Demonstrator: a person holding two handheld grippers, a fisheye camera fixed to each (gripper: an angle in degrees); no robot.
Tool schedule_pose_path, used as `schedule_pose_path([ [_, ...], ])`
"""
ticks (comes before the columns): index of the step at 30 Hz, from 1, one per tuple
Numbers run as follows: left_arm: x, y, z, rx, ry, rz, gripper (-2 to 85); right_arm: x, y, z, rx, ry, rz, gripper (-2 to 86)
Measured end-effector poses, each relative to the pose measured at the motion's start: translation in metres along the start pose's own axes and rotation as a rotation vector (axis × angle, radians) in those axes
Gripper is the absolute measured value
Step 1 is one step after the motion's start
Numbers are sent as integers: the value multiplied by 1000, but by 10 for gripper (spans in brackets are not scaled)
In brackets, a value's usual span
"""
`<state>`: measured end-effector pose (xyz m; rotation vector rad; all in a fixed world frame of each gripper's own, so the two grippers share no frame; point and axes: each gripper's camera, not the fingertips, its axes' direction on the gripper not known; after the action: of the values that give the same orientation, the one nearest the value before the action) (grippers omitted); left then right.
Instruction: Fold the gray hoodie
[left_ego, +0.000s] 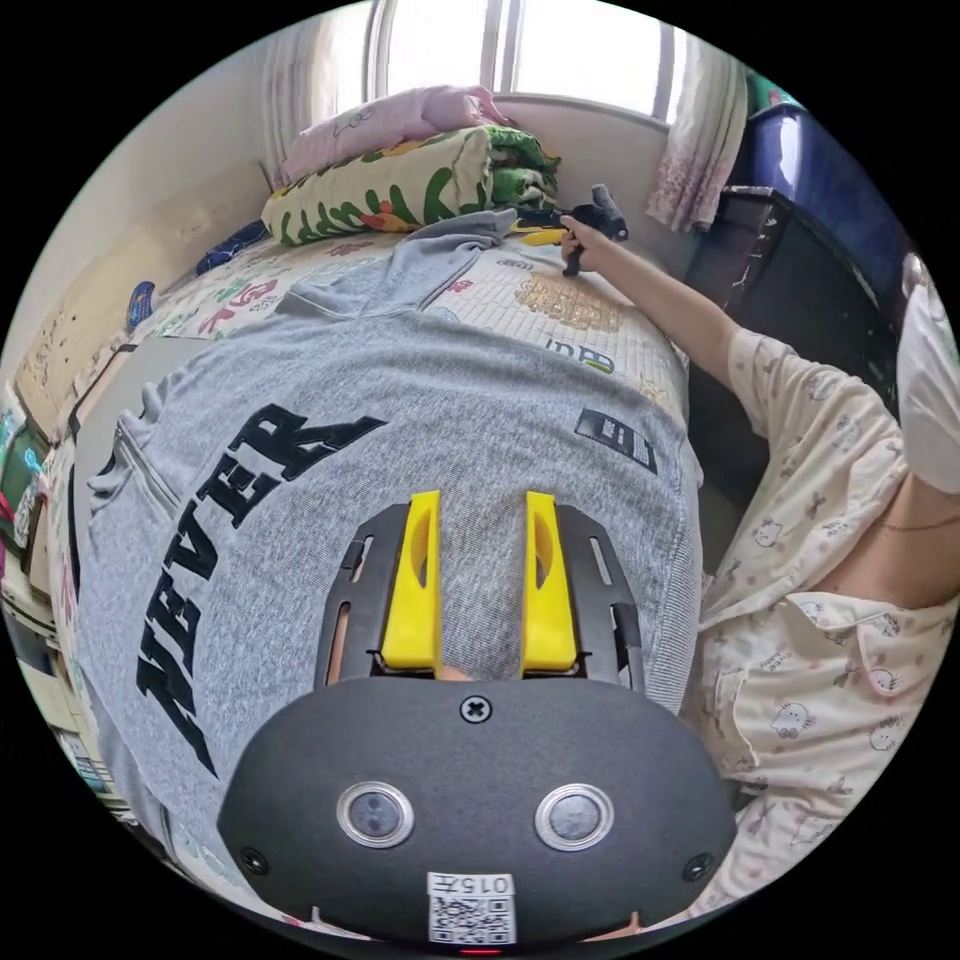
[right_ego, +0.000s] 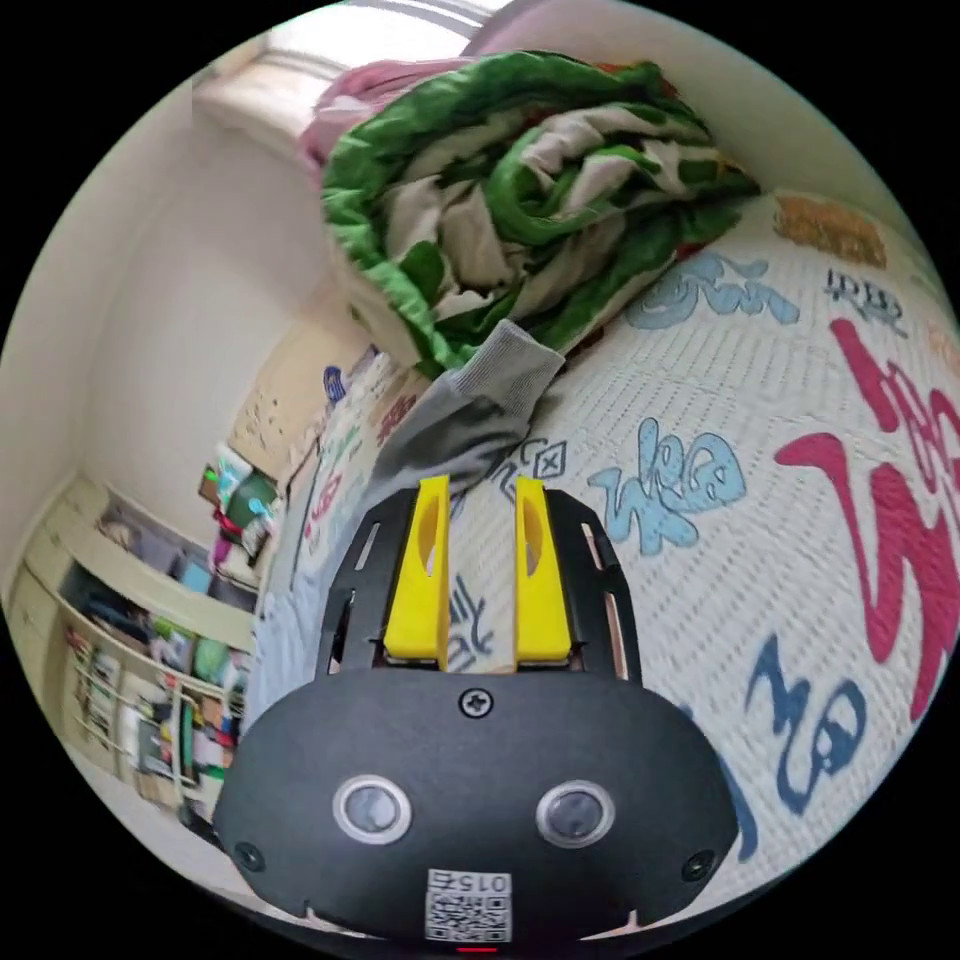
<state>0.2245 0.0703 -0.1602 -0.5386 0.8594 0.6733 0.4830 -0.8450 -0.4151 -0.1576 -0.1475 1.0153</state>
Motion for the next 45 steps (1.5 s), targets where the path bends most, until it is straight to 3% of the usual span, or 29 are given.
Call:
schedule_pose_path([
  [5,-3,8,2,0,-40,17,120,37,-84,-12,164,-55,153,111],
  [10,-19,11,-3,2,-23,5,119,32,-135,-10,162,-78,107,116],
  [14,-33,10,-13,3,-22,-1,118,47,-155,-1,136,-234,88,99],
  [24,-76,-2,-52,5,-13,-17,117,72,-120,1,157,-254,-5,108],
  [27,-93,-9,-70,6,-12,-22,116,92,-85,-4,208,-246,14,70],
  [33,-143,-25,-119,40,-28,-118,129,83,31,-28,353,-188,-123,22],
  [36,-197,-25,-159,150,54,-277,140,27,124,-41,402,-182,-386,17],
  [41,-310,7,-223,448,402,-565,158,-67,382,-20,312,-284,-946,15],
  [45,-352,13,-248,485,451,-654,168,-92,583,32,200,-206,-1360,16],
])
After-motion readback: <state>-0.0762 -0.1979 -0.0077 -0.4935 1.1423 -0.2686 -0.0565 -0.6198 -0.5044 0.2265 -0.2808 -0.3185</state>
